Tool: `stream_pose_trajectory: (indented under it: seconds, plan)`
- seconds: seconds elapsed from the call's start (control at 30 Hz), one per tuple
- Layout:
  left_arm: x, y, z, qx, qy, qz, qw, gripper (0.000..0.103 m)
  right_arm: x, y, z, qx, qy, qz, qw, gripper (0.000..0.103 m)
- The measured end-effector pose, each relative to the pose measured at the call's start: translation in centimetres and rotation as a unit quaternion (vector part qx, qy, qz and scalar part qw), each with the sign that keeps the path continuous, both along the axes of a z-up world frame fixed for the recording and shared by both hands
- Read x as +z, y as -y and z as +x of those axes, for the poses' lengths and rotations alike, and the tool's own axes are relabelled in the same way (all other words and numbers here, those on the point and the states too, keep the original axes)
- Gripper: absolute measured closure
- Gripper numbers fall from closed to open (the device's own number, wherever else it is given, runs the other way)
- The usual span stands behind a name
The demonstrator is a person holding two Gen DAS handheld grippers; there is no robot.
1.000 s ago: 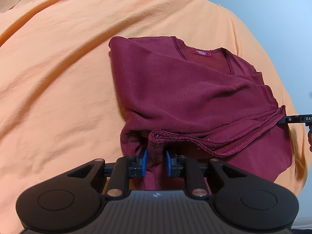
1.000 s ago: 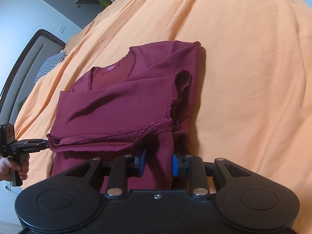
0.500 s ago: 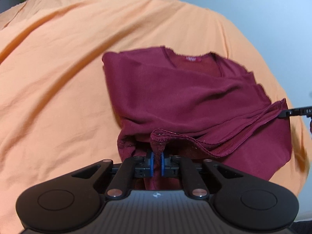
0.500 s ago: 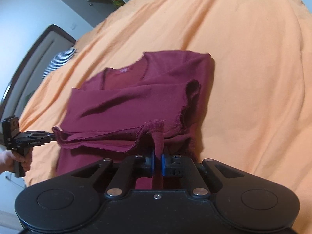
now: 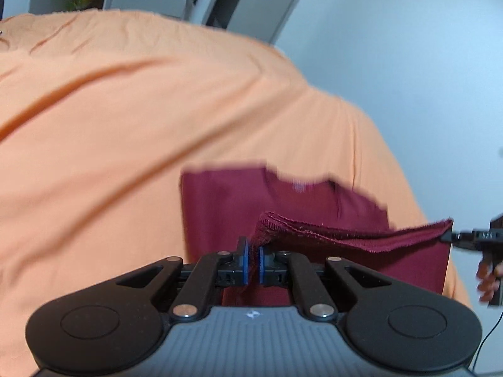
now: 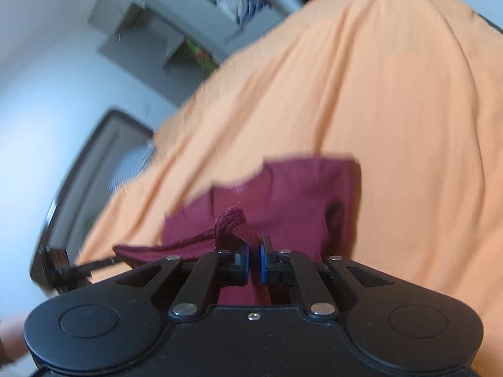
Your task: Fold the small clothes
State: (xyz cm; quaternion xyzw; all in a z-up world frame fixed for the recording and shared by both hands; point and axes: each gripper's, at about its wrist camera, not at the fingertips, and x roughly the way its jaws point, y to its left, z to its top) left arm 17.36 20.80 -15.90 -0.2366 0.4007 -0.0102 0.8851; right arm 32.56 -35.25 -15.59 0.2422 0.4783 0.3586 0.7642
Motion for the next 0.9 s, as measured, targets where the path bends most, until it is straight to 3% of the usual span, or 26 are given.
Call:
stream_pose_trajectory:
  seconds: [0.17,0.33,0.5,0.63,0.7,0.77,0.83,0.9]
  plan:
    - [0.7,-1.7,6.8,0.007,0.016,0.021,0.9996,0.097,0.3,-1.6,5.7,-0.032,0.021,0.008,0.999,0.096]
    - [-2.1,-2.7,13.4,0.015,-0.031,0.03,0.999,0.098,-1.8,-4.3,10.8,-0.035,0.006,-0.045,0.998,0.096]
    - [-4.9,-2.6,17.3,0.023,-0.074,0.048,0.9958,0.098,-5.1,-7.0,13.8,-0.034,-0.017,-0.097,0.995,0.096]
    - [-8.3,-2.6,18.9,0.047,-0.143,0.048,0.9874,0.095,-7.9,-8.1,15.0,-0.061,-0.047,-0.13,0.989,0.094]
    - [-9.5,-2.4,19.3,0.054,-0.166,0.059,0.9828,0.082,-9.0,-8.5,15.2,-0.076,-0.065,-0.151,0.983,0.084]
    - [-9.2,-2.8,19.2,0.075,-0.159,0.041,0.9835,0.081,-9.3,-8.3,15.0,-0.098,-0.073,-0.141,0.982,0.082]
    - [-8.4,-3.6,18.3,0.102,-0.133,0.01,0.9858,0.075,-8.7,-7.8,14.5,-0.118,-0.066,-0.13,0.982,0.069]
    - [-7.4,-4.2,17.1,0.121,-0.112,0.005,0.9863,0.071,-7.5,-7.6,13.9,-0.122,-0.044,-0.133,0.983,0.068]
